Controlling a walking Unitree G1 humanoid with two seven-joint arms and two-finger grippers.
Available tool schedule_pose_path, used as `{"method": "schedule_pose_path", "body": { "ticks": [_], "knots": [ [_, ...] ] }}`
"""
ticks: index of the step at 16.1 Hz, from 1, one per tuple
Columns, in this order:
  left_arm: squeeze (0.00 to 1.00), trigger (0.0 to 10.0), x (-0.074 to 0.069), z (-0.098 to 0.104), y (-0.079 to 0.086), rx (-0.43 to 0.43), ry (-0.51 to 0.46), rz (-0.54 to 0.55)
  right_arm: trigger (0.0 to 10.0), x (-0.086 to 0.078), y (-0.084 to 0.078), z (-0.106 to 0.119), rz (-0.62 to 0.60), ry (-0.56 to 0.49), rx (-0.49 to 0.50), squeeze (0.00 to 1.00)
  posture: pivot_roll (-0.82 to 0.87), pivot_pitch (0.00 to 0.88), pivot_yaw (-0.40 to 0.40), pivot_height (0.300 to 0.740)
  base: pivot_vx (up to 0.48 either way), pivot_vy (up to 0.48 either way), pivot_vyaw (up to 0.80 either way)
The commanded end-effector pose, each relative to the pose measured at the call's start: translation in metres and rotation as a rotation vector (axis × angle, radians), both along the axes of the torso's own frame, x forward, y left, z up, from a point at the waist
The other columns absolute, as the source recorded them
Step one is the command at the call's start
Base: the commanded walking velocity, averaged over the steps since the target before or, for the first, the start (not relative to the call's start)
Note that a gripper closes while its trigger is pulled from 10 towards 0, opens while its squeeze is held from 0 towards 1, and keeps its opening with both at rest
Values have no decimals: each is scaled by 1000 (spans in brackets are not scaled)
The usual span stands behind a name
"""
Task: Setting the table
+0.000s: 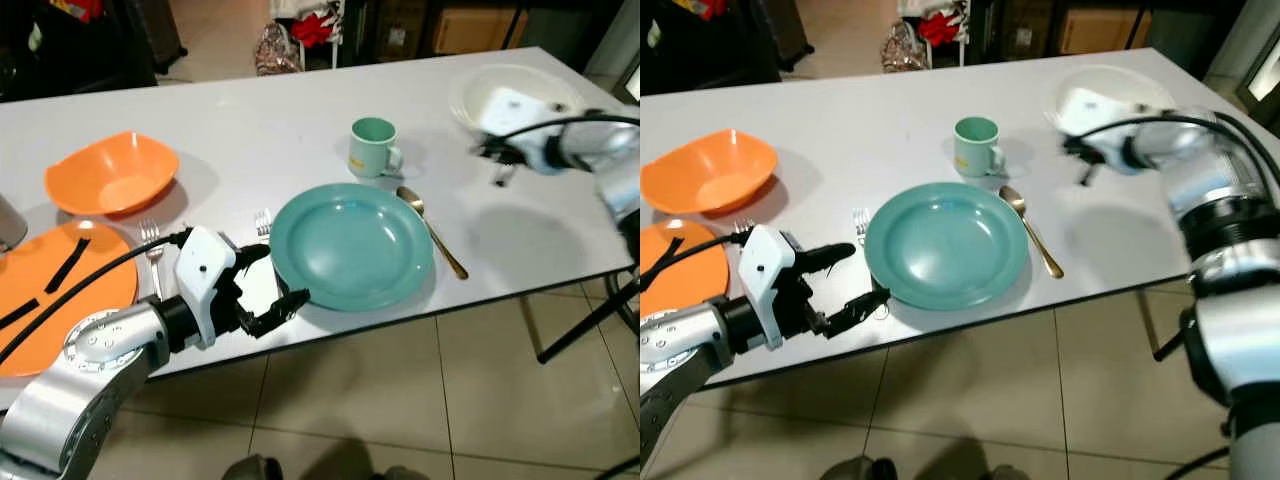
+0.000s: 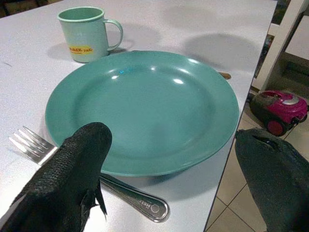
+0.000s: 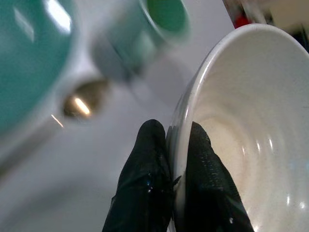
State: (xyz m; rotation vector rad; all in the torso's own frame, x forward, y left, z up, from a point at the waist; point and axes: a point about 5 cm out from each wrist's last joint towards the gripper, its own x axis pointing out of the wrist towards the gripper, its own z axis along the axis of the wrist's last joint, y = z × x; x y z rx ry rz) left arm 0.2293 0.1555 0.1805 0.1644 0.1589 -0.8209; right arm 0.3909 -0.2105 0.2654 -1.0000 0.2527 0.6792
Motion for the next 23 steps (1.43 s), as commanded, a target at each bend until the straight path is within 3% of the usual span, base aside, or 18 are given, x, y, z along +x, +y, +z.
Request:
{"method": "schedule_pose_path", "body": {
  "ticks": [1, 2, 3, 5, 11, 15, 16, 17, 18, 23],
  "knots": [
    [0, 10000, -1, 5, 2, 4, -22, 8, 0, -3, 13, 13, 73, -24, 39, 0, -93, 80, 13, 740, 0, 0, 0],
    [0, 10000, 0, 6, 4, 6, -25, 11, 0, -14, 33, 14, 197, 6, 103, 0, -91, 81, 14, 740, 0, 0, 0],
    [0, 10000, 0, 6, 5, 9, -27, 17, 0, -31, 55, 9, 328, 47, 102, 0, -91, 81, 14, 740, 0, 0, 0],
    [0, 10000, 0, 6, 5, 10, -26, 16, 0, -46, 71, -6, 416, 100, 68, 0, -91, 81, 14, 740, 0, 0, 0],
    [0, 10000, 2, 7, 5, 12, -27, 9, 0, -74, 96, -44, 497, 212, 55, 0, -91, 84, 22, 740, 0, 0, 0],
    [0, 10000, 2, 6, 2, 16, -25, 0, 0, -80, 103, -67, 532, 229, -51, 0, -91, 86, 21, 740, 0, 0, 0],
    [0, 10000, 2, 5, 2, 16, -25, -1, 392, -79, 103, -69, 529, 219, -77, 0, -91, 86, 21, 740, 0, 0, 0],
    [0, 10000, 2, 5, 2, 17, -24, -2, 1882, -79, 102, -71, 529, 210, -108, 0, -91, 86, 21, 740, 0, 0, 0],
    [0, 10000, 2, 5, 2, 17, -24, -2, 10000, -79, 101, -73, 529, 209, -120, 0, -90, 91, 18, 740, 0, 0, 0],
    [0, 10000, 2, 4, 2, 18, -23, -1, 10000, -81, 101, -83, 532, 231, -149, 0, -90, 90, 19, 740, 0, 0, 0]
  ]
}}
